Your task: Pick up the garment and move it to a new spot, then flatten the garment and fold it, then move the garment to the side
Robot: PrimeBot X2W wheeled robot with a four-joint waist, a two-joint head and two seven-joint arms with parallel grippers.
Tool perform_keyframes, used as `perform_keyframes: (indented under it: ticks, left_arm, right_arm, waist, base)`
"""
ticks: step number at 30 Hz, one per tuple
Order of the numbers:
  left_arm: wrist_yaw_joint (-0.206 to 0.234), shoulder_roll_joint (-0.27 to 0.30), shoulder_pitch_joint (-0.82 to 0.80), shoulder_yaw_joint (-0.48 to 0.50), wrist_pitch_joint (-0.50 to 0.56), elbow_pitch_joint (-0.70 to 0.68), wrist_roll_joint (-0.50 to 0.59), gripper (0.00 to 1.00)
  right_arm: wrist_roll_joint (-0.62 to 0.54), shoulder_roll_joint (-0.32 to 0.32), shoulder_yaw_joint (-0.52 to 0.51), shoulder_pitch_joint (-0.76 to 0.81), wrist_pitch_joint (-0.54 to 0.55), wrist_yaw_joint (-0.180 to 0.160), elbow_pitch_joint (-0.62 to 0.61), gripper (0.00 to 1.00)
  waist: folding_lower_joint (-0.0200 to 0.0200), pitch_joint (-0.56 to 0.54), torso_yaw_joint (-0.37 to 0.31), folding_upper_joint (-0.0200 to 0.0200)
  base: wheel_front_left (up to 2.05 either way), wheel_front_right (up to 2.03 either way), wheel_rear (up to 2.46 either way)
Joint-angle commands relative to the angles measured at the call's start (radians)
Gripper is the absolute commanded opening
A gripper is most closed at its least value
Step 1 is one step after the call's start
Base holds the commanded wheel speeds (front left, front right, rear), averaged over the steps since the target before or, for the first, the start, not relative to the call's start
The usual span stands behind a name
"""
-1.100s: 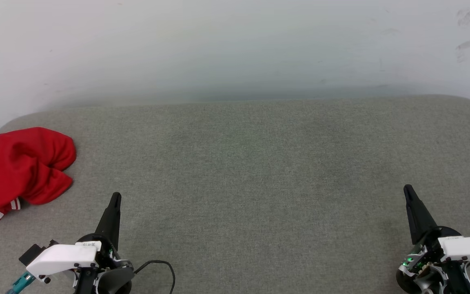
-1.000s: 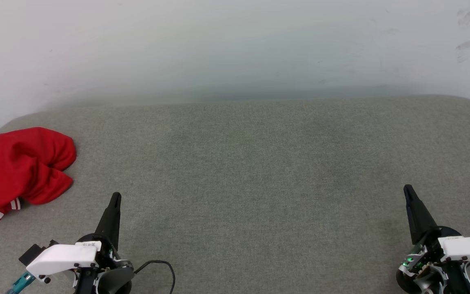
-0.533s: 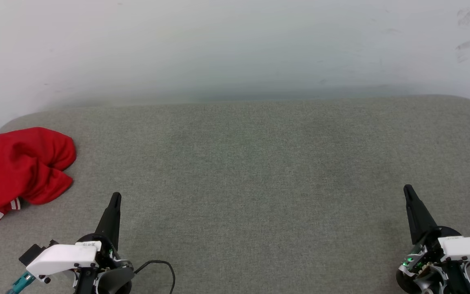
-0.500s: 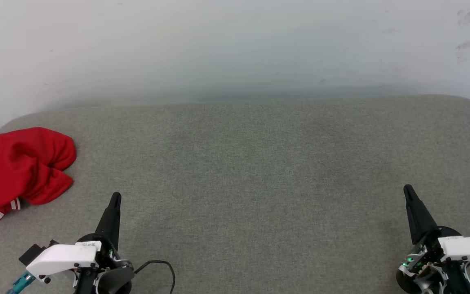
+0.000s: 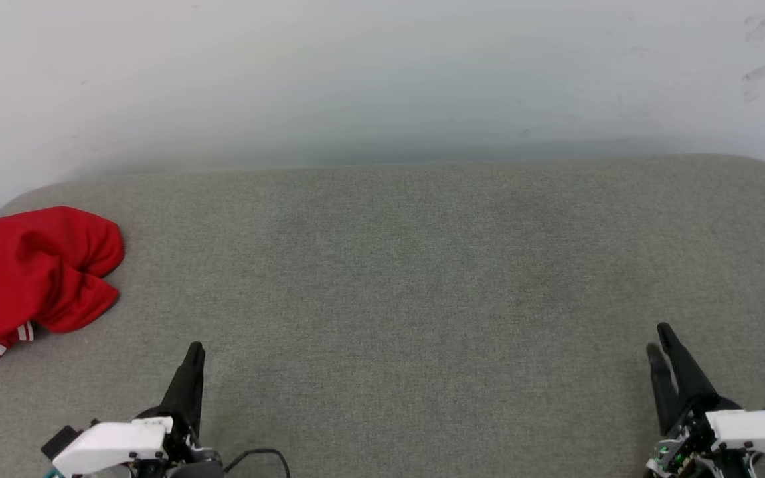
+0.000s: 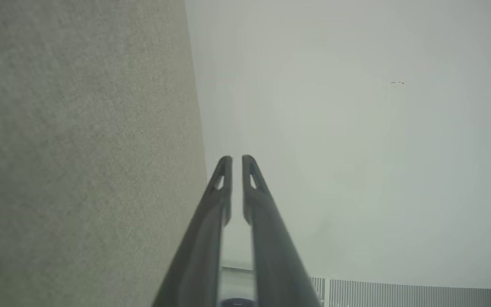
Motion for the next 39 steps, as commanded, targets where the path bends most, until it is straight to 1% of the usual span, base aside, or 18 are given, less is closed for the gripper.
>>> perform_keyframes:
  ticks: [1, 11, 18, 24, 30, 31, 32, 33, 36, 39]
  left_arm:
    - [-0.001, 0.001, -0.004, -0.004, -0.010, -0.013, 0.003, 1.00]
    - [-0.001, 0.001, 0.015, -0.023, -0.060, -0.041, 0.024, 1.00]
    - [-0.001, 0.001, 0.025, 0.002, -0.092, -0.051, 0.073, 1.00]
    - [-0.001, 0.002, 0.028, 0.036, -0.117, -0.057, 0.179, 1.00]
    - [-0.001, 0.002, 0.020, 0.110, -0.141, -0.069, 0.272, 1.00]
    - [-0.001, 0.002, 0.020, 0.110, -0.141, -0.069, 0.272, 1.00]
    - [0.005, 0.002, 0.014, 0.140, -0.149, -0.086, 0.325, 1.00]
    - [0.005, 0.002, 0.014, 0.140, -0.149, -0.086, 0.325, 1.00]
    - [0.015, 0.002, 0.009, 0.149, -0.159, -0.126, 0.406, 1.00]
    - [0.030, 0.002, 0.012, 0.139, -0.171, -0.167, 0.465, 1.00]
  right_arm:
    - [-0.008, 0.000, 0.005, -0.004, -0.009, 0.000, -0.012, 1.00]
    - [-0.068, 0.000, 0.030, 0.008, -0.060, 0.000, -0.025, 1.00]
    - [-0.171, 0.000, 0.029, 0.010, -0.092, 0.000, -0.031, 1.00]
    - [-0.307, 0.001, 0.013, 0.007, -0.117, 0.000, -0.044, 1.00]
    - [-0.468, 0.001, -0.001, 0.004, -0.141, 0.000, -0.080, 1.00]
    - [-0.468, 0.001, -0.001, 0.004, -0.141, 0.000, -0.080, 1.00]
    - [-0.530, 0.001, 0.001, 0.003, -0.149, 0.000, -0.101, 1.00]
    - [-0.530, 0.001, 0.001, 0.003, -0.149, 0.000, -0.101, 1.00]
    - [-0.633, 0.001, 0.007, 0.000, -0.160, 0.000, -0.143, 1.00]
    - [-0.725, 0.001, 0.019, -0.002, -0.171, 0.000, -0.185, 1.00]
  waist:
    - [0.0000, 0.000, 0.000, 0.0000]
    - [0.0000, 0.001, -0.001, 0.0000]
    - [0.0000, 0.002, -0.001, 0.0000]
    - [0.0000, 0.002, -0.001, 0.0000]
    - [0.0000, 0.004, -0.001, 0.0000]
    - [0.0000, 0.004, -0.001, 0.0000]
    - [0.0000, 0.005, -0.001, 0.0000]
    - [0.0000, 0.005, -0.001, 0.0000]
    - [0.0000, 0.008, -0.001, 0.0000]
    - [0.0000, 0.011, -0.001, 0.0000]
  base:
    - [0.00, 0.00, 0.00]
    - [0.00, 0.00, 0.00]
    - [0.00, 0.00, 0.00]
    - [0.00, 0.00, 0.00]
    - [0.00, 0.00, 0.00]
    - [0.00, 0.00, 0.00]
    - [0.00, 0.00, 0.00]
    - [0.00, 0.00, 0.00]
    - [0.00, 0.00, 0.00]
    - [0.00, 0.00, 0.00]
